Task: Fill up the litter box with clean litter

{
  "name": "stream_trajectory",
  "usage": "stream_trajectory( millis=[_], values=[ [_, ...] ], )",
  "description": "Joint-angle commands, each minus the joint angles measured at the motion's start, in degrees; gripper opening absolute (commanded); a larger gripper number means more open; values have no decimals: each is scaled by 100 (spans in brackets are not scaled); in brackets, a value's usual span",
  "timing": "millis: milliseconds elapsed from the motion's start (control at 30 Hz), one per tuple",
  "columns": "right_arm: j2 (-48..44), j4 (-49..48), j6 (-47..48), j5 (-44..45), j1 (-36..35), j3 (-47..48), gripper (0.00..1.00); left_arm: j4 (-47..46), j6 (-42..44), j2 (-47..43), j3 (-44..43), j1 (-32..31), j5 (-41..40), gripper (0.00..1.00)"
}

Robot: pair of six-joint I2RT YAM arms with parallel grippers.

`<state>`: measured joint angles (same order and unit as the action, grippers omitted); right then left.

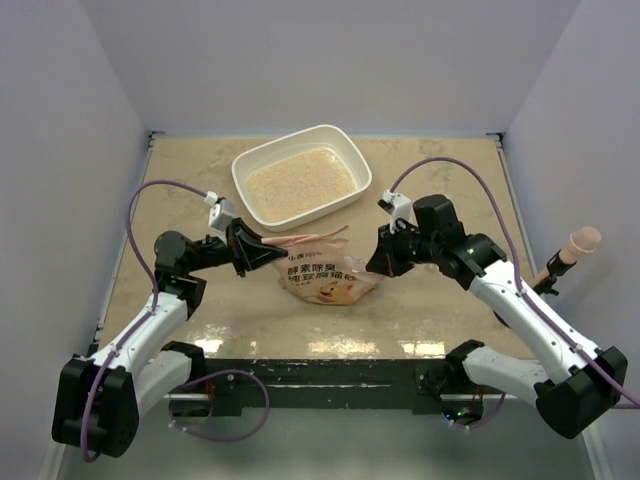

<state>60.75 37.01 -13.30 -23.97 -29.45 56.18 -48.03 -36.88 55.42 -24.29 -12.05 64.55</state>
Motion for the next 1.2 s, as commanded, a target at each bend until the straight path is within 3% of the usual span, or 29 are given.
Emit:
stream_trajectory(
  millis=[0, 433, 567, 700, 1033, 1167],
  values=[
    [-11, 315, 161, -205, -271, 332, 0, -347, 15, -110, -119, -7, 66, 1],
    [410, 263, -391, 743, -807, 507, 0, -707, -231, -330, -32, -16, 110, 1],
    [788, 218, -577, 1043, -1325, 657, 0, -813, -276, -418, 21, -43, 49, 1],
    [886, 183, -691, 1008, -1704, 745, 0, -708, -214, -462, 21, -60, -48, 1],
    [912, 245, -656, 665, -1748, 490, 0, -716, -223, -558, 39, -69, -57, 2],
    [1114, -44, -797, 823, -1757, 332, 7, -734, -240, -602, 56, -113, -57, 2]
  ],
)
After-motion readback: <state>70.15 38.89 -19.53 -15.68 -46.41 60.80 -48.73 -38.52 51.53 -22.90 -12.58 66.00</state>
